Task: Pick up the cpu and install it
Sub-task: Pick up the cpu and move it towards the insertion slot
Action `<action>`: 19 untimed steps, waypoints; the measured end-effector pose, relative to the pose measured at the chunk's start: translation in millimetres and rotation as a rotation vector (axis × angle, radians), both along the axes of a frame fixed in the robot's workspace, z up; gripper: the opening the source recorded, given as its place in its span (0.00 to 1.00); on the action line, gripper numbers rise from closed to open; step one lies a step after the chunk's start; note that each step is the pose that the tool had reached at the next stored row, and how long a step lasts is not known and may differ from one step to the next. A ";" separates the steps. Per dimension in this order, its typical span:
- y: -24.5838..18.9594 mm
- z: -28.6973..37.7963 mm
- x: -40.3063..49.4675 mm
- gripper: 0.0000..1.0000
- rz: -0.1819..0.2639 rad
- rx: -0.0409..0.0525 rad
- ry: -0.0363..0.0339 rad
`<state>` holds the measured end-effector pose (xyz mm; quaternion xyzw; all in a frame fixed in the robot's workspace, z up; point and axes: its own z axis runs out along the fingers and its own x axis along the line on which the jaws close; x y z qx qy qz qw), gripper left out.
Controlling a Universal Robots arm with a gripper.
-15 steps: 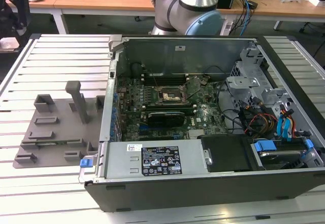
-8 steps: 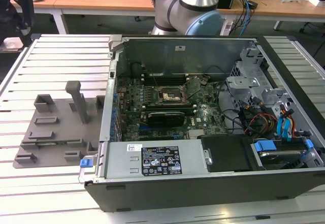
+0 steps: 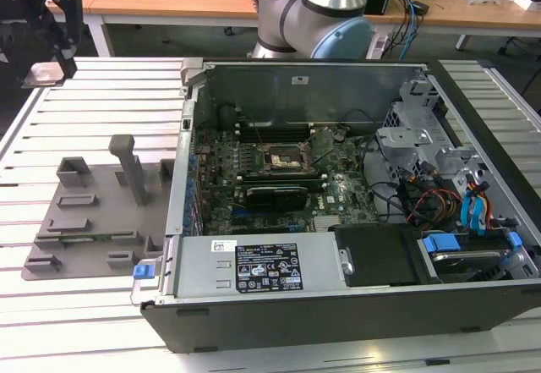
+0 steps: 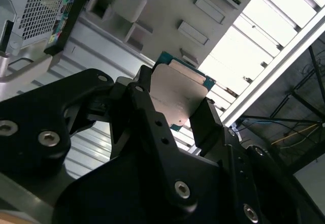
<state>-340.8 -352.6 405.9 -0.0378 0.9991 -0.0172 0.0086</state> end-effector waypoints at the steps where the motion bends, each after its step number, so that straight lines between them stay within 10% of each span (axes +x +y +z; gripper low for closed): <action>1: 0.0 0.0 2.3 0.55 0.000 0.0000 0.0001; 19: 0.0 0.0 57.7 0.55 0.000 0.0000 0.0001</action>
